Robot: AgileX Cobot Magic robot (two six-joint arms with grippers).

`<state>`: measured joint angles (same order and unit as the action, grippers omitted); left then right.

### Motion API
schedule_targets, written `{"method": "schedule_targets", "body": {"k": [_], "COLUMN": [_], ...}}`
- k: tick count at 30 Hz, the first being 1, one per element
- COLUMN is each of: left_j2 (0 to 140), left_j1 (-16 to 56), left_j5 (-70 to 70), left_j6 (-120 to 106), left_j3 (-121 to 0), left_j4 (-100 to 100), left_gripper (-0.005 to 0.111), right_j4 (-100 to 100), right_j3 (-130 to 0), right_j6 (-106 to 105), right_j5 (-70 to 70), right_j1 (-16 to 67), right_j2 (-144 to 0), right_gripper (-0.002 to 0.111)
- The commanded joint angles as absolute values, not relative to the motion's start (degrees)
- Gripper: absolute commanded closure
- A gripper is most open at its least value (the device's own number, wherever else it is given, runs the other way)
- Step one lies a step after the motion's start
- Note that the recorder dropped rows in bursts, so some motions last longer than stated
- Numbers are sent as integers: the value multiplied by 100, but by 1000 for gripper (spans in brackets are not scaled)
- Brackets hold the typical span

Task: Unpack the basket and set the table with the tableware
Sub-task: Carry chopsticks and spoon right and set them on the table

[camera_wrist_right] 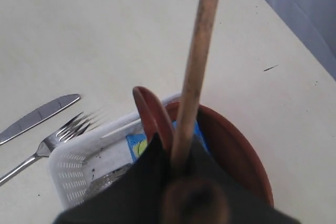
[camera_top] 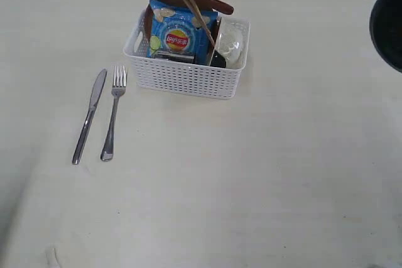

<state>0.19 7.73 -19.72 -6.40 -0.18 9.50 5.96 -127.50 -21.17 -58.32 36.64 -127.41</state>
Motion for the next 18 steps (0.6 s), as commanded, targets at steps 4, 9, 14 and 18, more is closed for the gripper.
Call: {"method": "schedule_targets", "body": {"k": [4,9,14,18], "left_j2": [0,0,0,0], "left_j1": [817,817,817,817], "left_j5": [-1962,-1962,-1962,-1962], "left_j6": [-622,-622,-622,-634], "left_j3": [0,0,0,0], "left_j4": [950,950,950,950], "left_gripper": [107,107,107,107], "right_j4": [600,600,600,600], "right_j3": [-12260,-12165,-12165,-12188], "right_j6": [-2080,-2058,-2045,-2057], "right_j5": [-5664,-5724,-5768,-5840], "right_j1": [3625,3625,3625,3625], "right_j2": [-13068,-13429,-13455,-13505], "right_gripper": [109,109,109,109]}}
